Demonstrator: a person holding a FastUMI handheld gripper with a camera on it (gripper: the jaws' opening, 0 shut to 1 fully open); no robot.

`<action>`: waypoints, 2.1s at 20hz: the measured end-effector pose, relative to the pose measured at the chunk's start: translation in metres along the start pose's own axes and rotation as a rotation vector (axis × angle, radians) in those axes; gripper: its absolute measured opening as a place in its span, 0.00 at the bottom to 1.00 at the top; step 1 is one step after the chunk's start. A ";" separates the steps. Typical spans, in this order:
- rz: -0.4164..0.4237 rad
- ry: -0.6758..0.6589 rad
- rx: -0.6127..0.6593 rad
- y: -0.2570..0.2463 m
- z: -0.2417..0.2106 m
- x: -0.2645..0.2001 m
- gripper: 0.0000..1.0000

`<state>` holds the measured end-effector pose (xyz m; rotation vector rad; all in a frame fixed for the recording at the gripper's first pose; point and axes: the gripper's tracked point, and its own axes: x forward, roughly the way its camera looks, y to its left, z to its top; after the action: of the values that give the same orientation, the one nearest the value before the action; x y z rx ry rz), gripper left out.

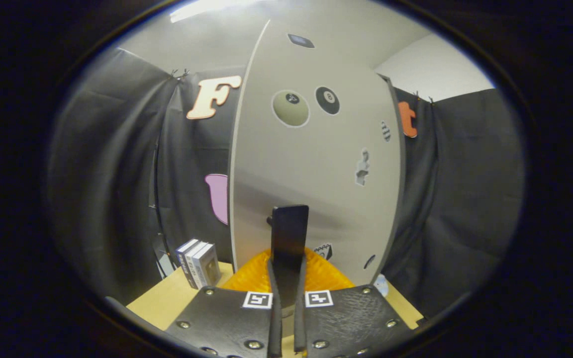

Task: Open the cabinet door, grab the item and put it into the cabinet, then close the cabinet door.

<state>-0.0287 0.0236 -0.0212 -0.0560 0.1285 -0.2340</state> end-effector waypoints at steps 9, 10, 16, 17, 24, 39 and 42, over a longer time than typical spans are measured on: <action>-0.130 0.038 0.059 -0.064 -0.005 -0.051 0.09; -0.143 0.044 0.065 -0.070 -0.006 -0.055 0.08; -0.191 0.065 0.099 -0.106 -0.012 -0.073 0.08; -0.195 0.068 0.116 -0.112 -0.013 -0.075 0.08; -0.218 0.077 0.242 -0.171 -0.016 -0.092 0.08; -0.244 0.150 0.166 -0.258 -0.046 -0.117 0.02; -0.314 0.154 0.158 -0.277 -0.050 -0.126 0.02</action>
<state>-0.2195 -0.2179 -0.0359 0.0998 0.2541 -0.5620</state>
